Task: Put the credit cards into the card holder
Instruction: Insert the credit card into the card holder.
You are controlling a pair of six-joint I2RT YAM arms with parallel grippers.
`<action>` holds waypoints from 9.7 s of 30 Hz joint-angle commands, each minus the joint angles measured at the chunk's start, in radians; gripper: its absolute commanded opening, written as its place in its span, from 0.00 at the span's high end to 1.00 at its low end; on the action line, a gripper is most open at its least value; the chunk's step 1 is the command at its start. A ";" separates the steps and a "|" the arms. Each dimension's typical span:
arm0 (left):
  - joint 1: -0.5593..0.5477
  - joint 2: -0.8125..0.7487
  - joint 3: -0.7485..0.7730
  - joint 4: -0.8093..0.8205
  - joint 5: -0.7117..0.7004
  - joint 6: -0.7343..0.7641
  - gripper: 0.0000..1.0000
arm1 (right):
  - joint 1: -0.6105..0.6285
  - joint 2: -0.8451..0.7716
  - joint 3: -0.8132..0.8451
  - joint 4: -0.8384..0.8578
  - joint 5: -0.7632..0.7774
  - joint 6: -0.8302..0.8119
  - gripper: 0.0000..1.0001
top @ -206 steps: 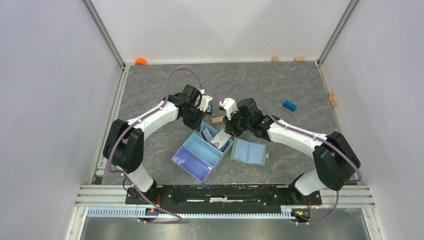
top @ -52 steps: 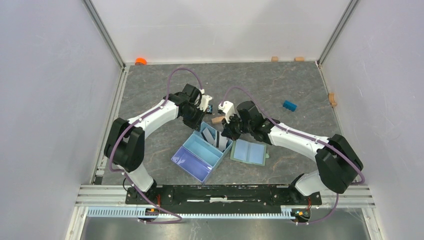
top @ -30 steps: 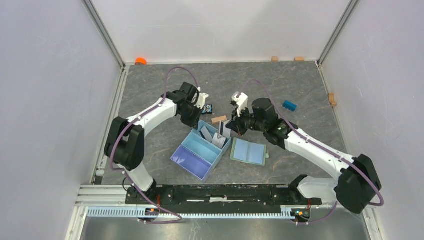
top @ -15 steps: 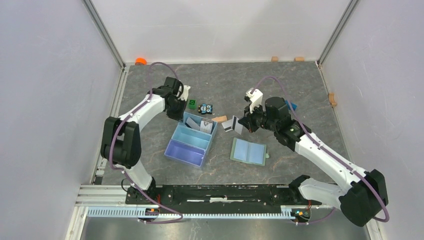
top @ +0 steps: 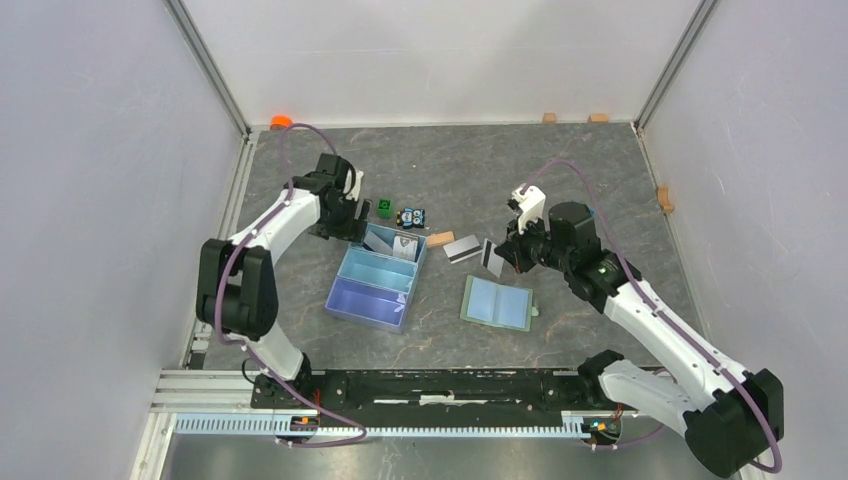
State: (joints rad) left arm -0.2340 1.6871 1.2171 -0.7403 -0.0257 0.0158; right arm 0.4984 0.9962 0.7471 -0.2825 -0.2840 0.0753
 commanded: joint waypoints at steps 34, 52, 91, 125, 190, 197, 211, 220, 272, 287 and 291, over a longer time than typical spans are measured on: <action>-0.657 -0.370 -0.135 0.311 0.829 -0.005 0.38 | -0.038 -0.155 0.025 -0.001 -0.776 0.109 1.00; -0.700 -0.444 -0.249 0.560 0.745 -0.184 0.98 | -0.038 -0.180 -0.071 0.212 -0.676 0.281 0.26; -0.709 0.003 -0.148 0.535 0.237 -0.601 0.18 | -0.436 -0.072 -0.413 0.163 -0.459 0.339 1.00; -0.708 0.157 -0.138 0.539 0.179 -0.564 0.59 | -0.435 0.090 -0.615 0.569 -0.484 0.607 1.00; -0.699 0.184 -0.122 0.506 0.194 -0.543 0.80 | -0.342 0.340 -0.609 0.467 -0.326 0.507 1.00; -0.697 0.184 -0.119 0.505 0.196 -0.539 0.82 | -0.340 0.349 -0.600 0.420 -0.309 0.498 1.00; -0.684 0.180 -0.117 0.499 0.194 -0.533 0.84 | -0.340 0.374 -0.560 0.306 -0.318 0.449 1.00; -0.677 0.177 -0.120 0.504 0.205 -0.529 0.84 | -0.341 0.377 -0.557 0.298 -0.330 0.458 1.00; -0.677 0.177 -0.148 0.552 0.267 -0.549 0.98 | -0.252 0.346 -0.438 0.253 -0.165 0.485 0.64; -0.677 0.166 -0.156 0.559 0.275 -0.553 0.98 | -0.233 0.174 -0.381 0.061 -0.086 0.451 0.57; -0.677 0.168 -0.156 0.564 0.289 -0.554 0.98 | -0.195 0.163 -0.391 0.078 -0.082 0.484 0.59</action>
State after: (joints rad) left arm -0.9100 1.8526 1.0733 -0.1802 0.2466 -0.5484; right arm 0.2760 1.1656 0.3775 -0.1402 -0.4465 0.5568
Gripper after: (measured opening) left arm 0.040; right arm 0.414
